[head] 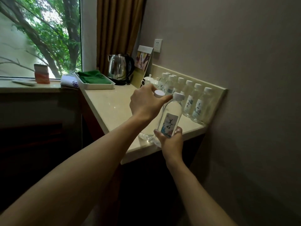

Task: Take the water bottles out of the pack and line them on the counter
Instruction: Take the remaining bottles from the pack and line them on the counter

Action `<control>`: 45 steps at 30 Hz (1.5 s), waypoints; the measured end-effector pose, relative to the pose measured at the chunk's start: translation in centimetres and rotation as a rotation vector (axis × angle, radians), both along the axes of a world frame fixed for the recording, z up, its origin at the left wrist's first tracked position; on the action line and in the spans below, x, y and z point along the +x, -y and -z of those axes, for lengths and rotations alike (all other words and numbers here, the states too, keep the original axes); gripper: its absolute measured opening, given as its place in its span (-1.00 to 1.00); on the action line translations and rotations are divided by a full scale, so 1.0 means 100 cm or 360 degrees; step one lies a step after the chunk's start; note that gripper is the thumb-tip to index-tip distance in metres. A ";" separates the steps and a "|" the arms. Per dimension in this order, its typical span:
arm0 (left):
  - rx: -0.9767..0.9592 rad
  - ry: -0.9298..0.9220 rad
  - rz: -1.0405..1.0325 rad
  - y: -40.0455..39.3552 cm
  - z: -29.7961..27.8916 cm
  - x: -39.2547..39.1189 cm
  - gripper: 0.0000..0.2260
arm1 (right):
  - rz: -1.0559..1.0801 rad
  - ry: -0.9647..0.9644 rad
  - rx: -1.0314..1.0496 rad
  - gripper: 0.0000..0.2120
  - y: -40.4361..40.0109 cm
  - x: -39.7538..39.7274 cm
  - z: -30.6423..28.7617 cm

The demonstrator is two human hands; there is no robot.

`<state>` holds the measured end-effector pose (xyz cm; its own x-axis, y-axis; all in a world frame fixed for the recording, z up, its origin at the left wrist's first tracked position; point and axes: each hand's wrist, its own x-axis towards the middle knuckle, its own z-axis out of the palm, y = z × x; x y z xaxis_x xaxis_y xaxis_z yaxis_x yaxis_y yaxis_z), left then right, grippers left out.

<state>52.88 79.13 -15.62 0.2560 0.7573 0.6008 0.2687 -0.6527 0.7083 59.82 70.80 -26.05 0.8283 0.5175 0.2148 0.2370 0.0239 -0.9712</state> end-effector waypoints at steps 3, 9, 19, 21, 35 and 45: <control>0.0089 -0.0045 -0.0065 -0.024 0.003 0.017 -0.47 | 0.0072 0.0081 -0.0054 -0.48 -0.024 0.012 0.005; 0.0382 0.0056 -0.0137 -0.072 0.012 0.047 -0.46 | 0.0341 0.0286 -0.0274 -0.45 -0.063 0.035 0.011; -0.0131 0.0456 0.0729 -0.132 0.044 0.090 -0.44 | 0.0577 0.0235 -0.0629 -0.52 -0.108 0.044 -0.004; -0.0324 0.0276 0.1079 -0.151 0.059 0.085 -0.39 | 0.0600 0.0234 -0.0702 -0.50 -0.115 0.044 -0.007; -0.0395 -0.0417 0.1889 -0.217 0.092 0.065 -0.44 | 0.0798 0.0259 -0.0979 -0.39 -0.134 0.034 -0.003; -0.0998 -0.0033 0.1566 -0.213 0.093 0.120 -0.48 | 0.0897 0.0366 -0.1022 -0.52 -0.153 0.072 -0.008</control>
<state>64.84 100.43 -24.95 0.9033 0.3892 0.1806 -0.1432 -0.1233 0.9820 66.97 86.15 -25.27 0.9687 0.1229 0.2155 0.2396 -0.6893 -0.6837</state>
